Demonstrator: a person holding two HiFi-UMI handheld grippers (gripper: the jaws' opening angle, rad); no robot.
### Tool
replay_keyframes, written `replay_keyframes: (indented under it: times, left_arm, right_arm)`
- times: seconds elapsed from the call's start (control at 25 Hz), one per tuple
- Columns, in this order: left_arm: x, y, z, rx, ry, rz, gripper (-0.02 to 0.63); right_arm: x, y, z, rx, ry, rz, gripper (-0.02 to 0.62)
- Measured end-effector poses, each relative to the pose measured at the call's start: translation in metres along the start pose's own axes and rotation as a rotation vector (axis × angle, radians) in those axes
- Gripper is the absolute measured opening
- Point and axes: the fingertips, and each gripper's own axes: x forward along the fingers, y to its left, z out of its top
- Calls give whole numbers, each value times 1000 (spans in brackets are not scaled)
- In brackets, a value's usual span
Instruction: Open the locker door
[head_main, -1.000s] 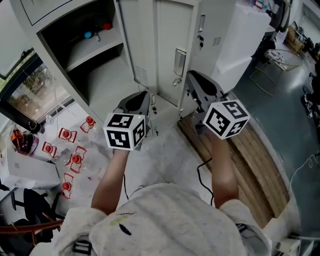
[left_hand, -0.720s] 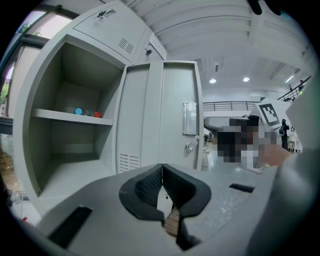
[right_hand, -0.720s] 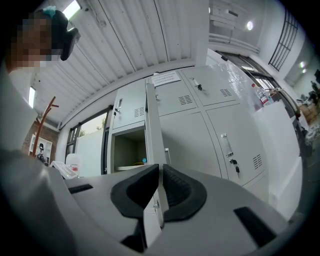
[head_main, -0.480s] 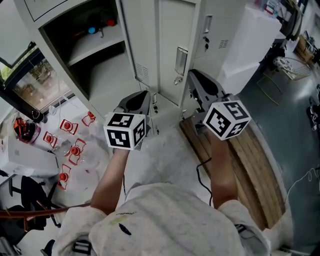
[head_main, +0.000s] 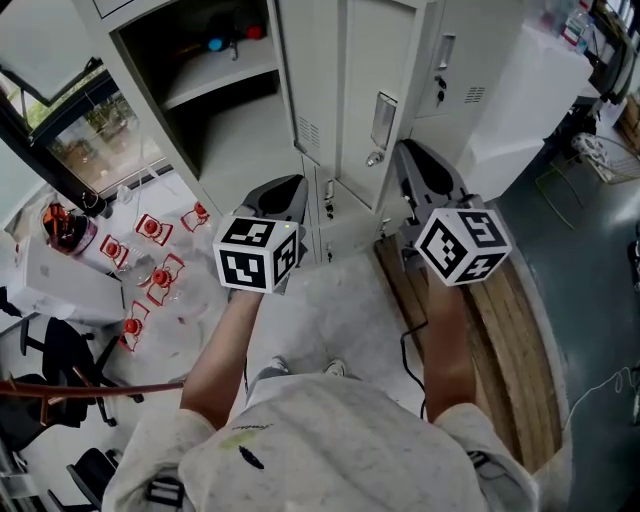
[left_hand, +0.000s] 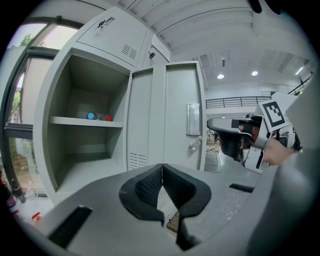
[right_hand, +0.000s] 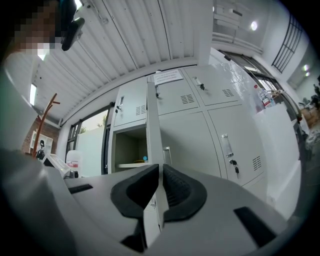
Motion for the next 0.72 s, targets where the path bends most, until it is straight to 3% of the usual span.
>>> replay_keyframes:
  times: [0.4,0.72]
  left_arm:
    - [-35,27,-8,1,16,31,8]
    - [-69,58,-15,-10,10,58,8]
  right_arm:
    - [-3,43,-3,-23,-33,-4,25]
    - [14,98,-29,-19,19,43,25]
